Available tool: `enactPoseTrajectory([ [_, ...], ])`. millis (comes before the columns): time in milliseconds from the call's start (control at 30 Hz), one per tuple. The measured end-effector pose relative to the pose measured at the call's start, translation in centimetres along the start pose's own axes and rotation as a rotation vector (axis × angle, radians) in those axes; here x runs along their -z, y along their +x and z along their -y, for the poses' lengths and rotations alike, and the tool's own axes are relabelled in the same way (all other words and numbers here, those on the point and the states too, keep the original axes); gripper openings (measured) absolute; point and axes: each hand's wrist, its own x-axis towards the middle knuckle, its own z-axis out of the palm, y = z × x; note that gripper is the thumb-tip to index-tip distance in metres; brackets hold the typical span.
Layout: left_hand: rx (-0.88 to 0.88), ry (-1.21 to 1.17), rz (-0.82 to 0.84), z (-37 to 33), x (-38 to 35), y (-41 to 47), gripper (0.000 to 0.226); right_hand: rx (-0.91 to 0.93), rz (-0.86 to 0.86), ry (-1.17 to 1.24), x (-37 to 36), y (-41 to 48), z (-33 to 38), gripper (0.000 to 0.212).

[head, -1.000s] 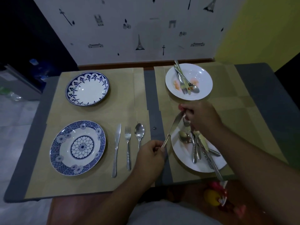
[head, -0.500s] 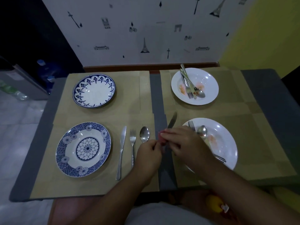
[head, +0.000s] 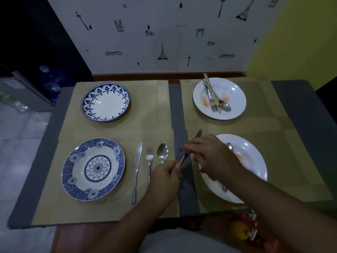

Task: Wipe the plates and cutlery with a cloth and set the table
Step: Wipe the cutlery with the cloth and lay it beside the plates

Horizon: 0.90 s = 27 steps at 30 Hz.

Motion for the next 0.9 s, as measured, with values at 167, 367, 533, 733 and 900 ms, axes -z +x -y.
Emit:
enactPoseTrajectory([
  [167, -0.038, 0.050, -0.003, 0.4, 0.4, 0.0, 0.027, -0.263, -0.084, 0.084, 1.8, 3.3, -4.0, 0.029],
  [367, 0.160, -0.127, 0.002, -0.2, 1.1, 0.3, 0.029, -0.402, -0.232, 0.165, 3.2, 2.9, -4.2, 0.026],
  [533, 0.388, -0.366, -0.003, -0.2, 1.1, 1.3, 0.032, -0.141, -0.052, 0.178, 1.2, 0.8, 0.8, 0.034],
  [733, 0.363, -0.483, 0.157, -1.5, 1.2, 0.8, 0.023, -0.015, -0.027, 0.081, -1.2, -0.2, 2.9, 0.036],
  [900, 0.320, -0.415, 0.092, -0.6, 0.9, 0.5, 0.023, 0.024, 0.003, -0.016, -1.4, 0.3, 1.6, 0.031],
])
